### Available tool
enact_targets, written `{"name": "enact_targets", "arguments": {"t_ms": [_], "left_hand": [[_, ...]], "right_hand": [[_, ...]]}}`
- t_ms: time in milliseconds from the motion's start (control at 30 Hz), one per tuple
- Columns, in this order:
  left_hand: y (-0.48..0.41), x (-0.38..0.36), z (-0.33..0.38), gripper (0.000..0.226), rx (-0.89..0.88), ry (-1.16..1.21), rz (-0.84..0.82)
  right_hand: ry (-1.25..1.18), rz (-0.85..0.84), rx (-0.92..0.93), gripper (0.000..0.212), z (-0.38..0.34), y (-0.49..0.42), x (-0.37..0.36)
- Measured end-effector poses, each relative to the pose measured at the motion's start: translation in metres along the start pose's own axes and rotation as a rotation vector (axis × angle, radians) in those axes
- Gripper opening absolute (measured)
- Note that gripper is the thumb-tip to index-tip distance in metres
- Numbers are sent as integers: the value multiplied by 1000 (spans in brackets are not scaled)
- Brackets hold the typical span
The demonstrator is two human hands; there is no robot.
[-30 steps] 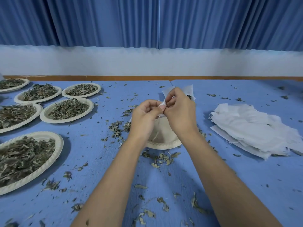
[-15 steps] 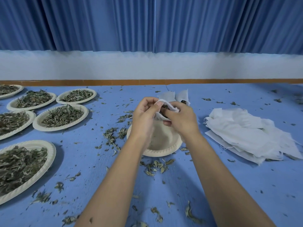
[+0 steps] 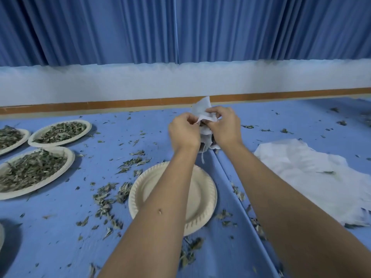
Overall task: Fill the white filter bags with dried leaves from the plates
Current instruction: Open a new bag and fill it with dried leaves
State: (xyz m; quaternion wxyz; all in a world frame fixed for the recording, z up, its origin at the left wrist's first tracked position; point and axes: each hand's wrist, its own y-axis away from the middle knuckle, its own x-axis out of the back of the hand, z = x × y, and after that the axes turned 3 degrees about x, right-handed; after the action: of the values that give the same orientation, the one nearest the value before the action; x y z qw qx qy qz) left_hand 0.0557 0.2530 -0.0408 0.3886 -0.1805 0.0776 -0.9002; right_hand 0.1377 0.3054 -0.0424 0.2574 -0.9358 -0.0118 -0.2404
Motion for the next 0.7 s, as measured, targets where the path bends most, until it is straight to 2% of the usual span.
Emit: {"name": "enact_targets", "arguments": {"t_ms": [133,267,400,533,600,700], "left_hand": [[-1,-7,-19,22,-26,-84,-55],[3,1,-18,23,46,19,-90],[9,13,-14,32,107,70,-46],[13,30,-20,33,146,62,44],[16,40,-25,32,167,89,92],[21,61,-33,29,207,177,223]], "right_hand": [[189,-108,-34,34,15,-3,-3],[245,-129,-80,40,10,3,3],[135,-135,-183,50,3,13,12],[9,-153,-224,51,-3,29,16],[-28,-92,-180,52,-7,37,15],[-38,129,-3,43,-24,52,9]]}}
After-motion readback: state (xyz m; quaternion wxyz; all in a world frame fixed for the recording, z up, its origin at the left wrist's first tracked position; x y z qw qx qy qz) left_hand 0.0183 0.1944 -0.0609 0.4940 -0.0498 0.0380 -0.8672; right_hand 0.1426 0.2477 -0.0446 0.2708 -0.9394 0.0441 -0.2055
